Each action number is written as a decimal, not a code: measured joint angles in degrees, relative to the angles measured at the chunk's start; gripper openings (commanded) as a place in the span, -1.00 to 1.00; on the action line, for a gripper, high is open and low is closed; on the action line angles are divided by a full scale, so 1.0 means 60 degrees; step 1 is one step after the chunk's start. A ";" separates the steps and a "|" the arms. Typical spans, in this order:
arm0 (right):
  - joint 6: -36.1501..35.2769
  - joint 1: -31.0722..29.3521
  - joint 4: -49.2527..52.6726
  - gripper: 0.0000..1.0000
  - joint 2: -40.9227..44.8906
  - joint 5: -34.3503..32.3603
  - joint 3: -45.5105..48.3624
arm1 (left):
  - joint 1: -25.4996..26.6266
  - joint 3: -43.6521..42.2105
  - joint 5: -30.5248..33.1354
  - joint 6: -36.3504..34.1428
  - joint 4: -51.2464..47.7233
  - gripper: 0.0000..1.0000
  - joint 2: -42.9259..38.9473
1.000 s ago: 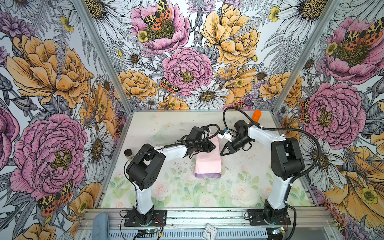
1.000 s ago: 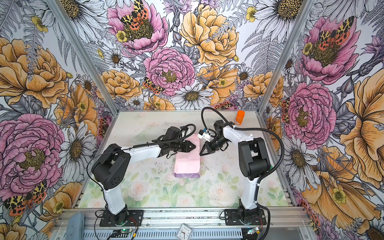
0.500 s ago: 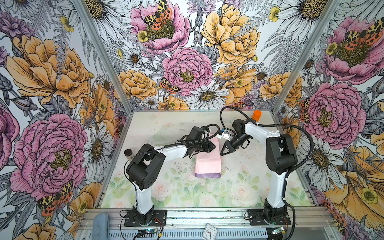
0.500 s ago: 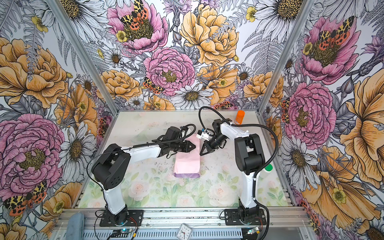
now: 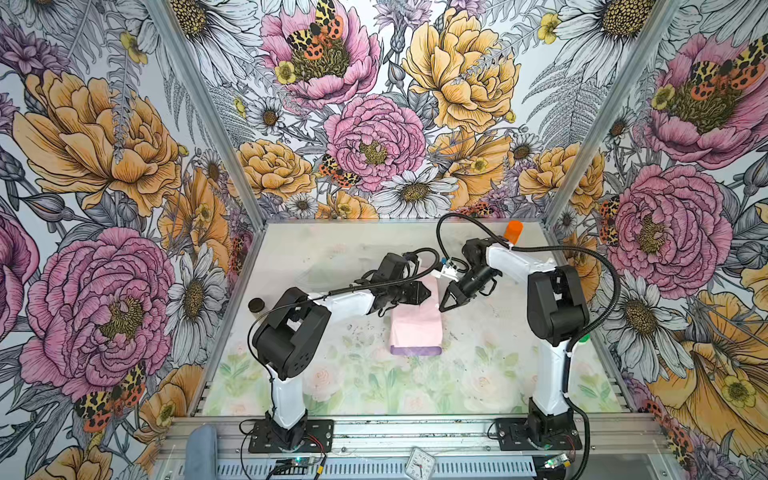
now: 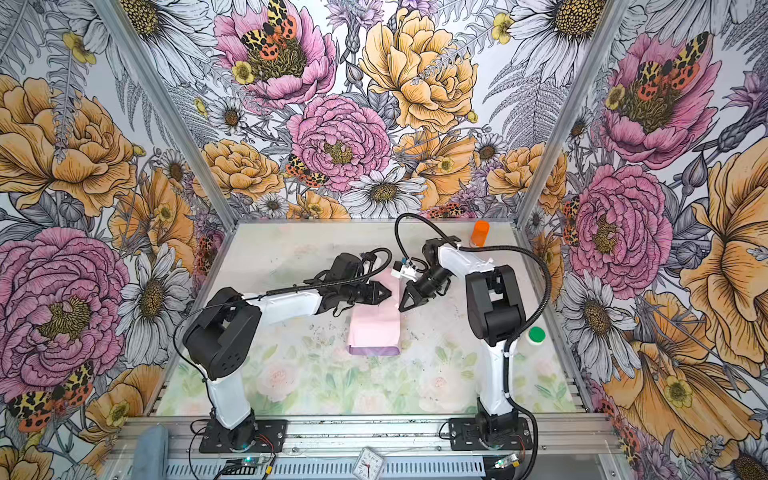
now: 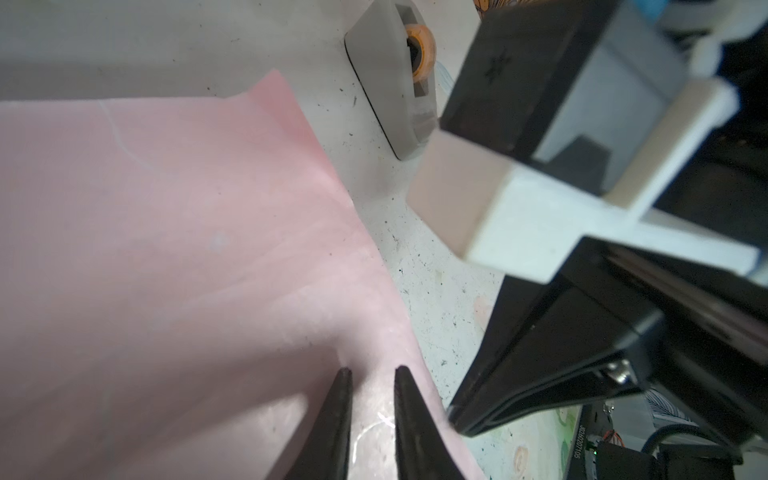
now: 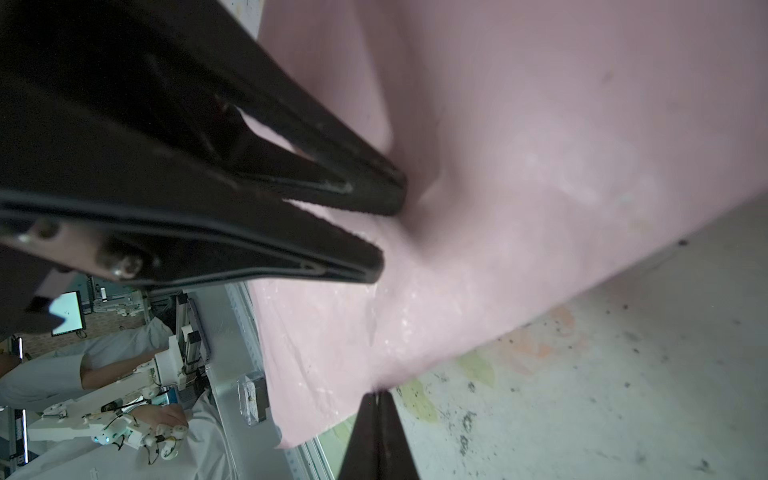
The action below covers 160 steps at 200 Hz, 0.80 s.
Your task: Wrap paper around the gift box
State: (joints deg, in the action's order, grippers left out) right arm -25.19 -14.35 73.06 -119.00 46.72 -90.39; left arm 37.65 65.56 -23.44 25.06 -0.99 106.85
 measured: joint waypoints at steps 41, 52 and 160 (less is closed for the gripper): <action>0.0007 0.0000 0.0073 -1.00 -0.0211 -0.0004 -0.0160 | 0.0000 0.0000 0.0000 0.0000 0.0000 -0.57 0.0000; 0.0007 0.0000 0.0076 -1.00 -0.0240 -0.0022 -0.0204 | 0.0000 0.0000 0.0000 0.0000 -0.0004 -0.56 -0.0004; 0.0011 -0.0018 0.0073 -1.00 -0.0251 -0.0029 -0.0251 | 0.0018 0.0000 0.0004 -0.0004 -0.0200 -0.52 -0.0127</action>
State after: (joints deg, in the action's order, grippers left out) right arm -25.12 -14.46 73.49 -120.51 46.54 -91.90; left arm 37.76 65.56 -23.42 25.04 -2.20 106.08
